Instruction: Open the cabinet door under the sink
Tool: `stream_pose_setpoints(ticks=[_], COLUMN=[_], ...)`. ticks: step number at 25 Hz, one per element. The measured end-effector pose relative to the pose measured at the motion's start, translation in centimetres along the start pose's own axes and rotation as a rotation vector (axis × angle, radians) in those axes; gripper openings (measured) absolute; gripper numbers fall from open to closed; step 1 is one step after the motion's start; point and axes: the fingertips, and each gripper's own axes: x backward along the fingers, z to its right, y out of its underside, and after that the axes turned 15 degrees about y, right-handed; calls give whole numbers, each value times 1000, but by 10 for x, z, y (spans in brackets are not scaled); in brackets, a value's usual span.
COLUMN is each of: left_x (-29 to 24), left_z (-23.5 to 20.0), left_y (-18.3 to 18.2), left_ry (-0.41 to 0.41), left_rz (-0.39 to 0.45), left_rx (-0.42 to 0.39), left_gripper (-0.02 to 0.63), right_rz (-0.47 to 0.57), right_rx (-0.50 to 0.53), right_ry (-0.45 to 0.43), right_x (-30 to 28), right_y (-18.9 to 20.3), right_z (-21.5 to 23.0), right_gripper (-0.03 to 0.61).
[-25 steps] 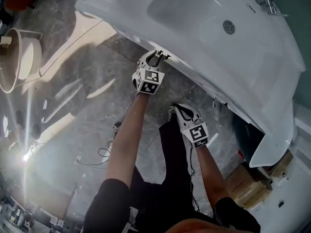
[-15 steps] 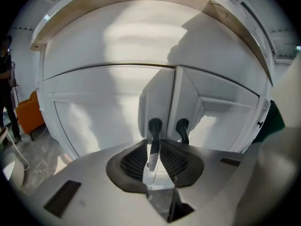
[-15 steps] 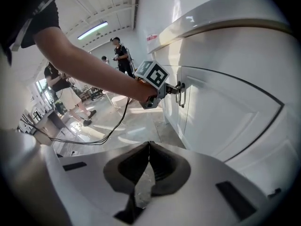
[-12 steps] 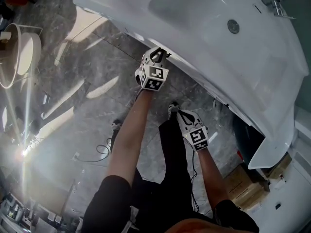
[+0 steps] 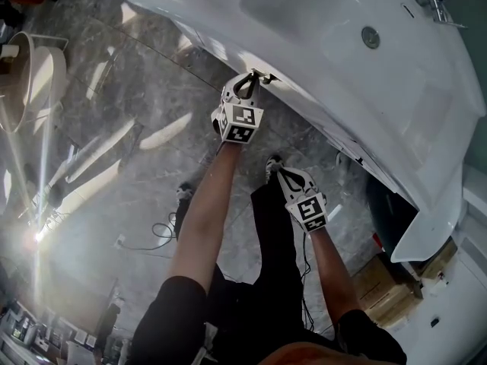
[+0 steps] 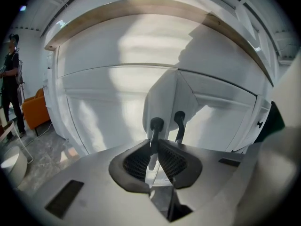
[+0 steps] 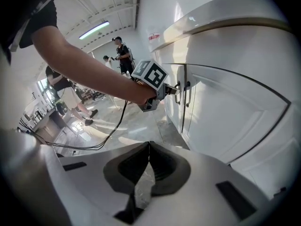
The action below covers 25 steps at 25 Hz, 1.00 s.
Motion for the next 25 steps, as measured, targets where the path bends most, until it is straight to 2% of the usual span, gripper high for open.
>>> stream_pose_setpoints(ticks=[6, 12, 18, 25], left_x=[27, 59, 84, 105], left_z=[-2, -4, -12, -22], left_y=[16, 36, 49, 62], left_ry=[-14, 19, 14, 23], left_rz=[8, -26, -35, -42], left_rx=[17, -24, -24, -31], left_gripper=[52, 51, 49, 49], right_rz=[8, 12, 28, 37], right_rx=[8, 9, 31, 37], right_ry=[-12, -33, -69, -60], right_x=[-6, -12, -17, -23], right_y=[-3, -6, -13, -19], right_z=[-20, -53, -90, -107], right_gripper=[60, 60, 60, 60])
